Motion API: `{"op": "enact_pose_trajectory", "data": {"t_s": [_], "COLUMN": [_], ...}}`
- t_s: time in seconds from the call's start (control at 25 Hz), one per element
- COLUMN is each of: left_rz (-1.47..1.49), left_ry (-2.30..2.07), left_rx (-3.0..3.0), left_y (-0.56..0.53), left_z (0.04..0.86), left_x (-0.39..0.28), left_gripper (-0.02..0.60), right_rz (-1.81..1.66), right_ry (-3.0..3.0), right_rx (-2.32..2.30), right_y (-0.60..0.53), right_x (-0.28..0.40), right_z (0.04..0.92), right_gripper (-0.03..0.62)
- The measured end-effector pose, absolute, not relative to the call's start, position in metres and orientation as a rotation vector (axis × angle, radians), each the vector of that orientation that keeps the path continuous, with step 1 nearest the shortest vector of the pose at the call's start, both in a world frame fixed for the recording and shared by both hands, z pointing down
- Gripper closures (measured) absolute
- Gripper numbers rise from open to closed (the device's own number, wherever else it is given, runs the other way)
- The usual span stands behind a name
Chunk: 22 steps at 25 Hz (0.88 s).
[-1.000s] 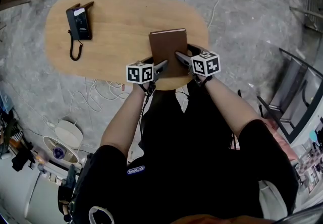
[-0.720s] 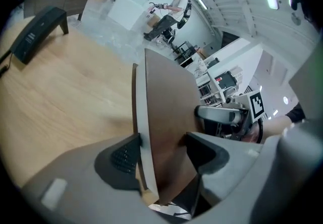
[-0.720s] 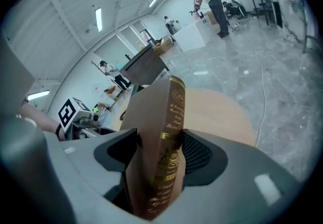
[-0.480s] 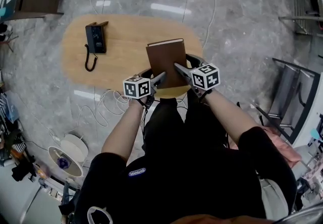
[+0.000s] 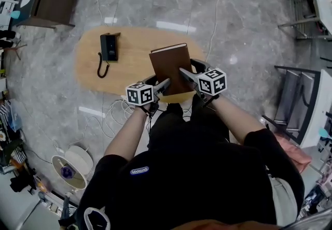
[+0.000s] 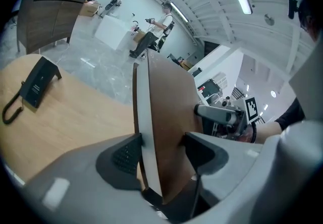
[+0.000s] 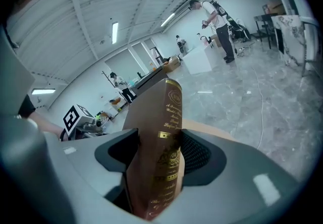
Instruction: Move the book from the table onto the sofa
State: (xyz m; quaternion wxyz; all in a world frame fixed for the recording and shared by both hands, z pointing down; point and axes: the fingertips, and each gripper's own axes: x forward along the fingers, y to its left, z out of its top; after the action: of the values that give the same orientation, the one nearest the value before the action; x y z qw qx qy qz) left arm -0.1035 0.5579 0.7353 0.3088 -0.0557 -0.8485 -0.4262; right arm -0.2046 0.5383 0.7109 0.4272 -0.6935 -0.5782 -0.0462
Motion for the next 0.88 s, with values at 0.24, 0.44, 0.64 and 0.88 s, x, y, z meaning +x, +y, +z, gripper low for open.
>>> {"op": "enact_pose_trajectory", "data": {"t_s": [0.24, 0.44, 0.64, 0.88], "left_rz": [-1.117, -1.050, -0.986, -0.909], "left_ry": [-2.360, -2.501, -2.619, -2.728], "left_rx": [-0.129, -0.095, -0.045, 0.095], "left_y": [0.556, 0.563, 0.563, 0.559], "left_z": [0.662, 0.599, 0.552, 0.506], "left_x": [-0.099, -0.098, -0.093, -0.100], "left_gripper": [0.302, 0.308, 0.310, 0.324], "right_rz": [-0.112, -0.133, -0.138, -0.099], "right_ry": [-1.560, -1.686, -1.804, -1.946], "right_rx": [-1.872, -2.009, -2.087, -2.074], "right_y": [0.541, 0.542, 0.536, 0.517], "right_x": [-0.197, -0.191, -0.180, -0.184], "right_z": [0.622, 0.548, 0.494, 0.449], "right_gripper": [0.310, 0.309, 0.309, 0.309]}}
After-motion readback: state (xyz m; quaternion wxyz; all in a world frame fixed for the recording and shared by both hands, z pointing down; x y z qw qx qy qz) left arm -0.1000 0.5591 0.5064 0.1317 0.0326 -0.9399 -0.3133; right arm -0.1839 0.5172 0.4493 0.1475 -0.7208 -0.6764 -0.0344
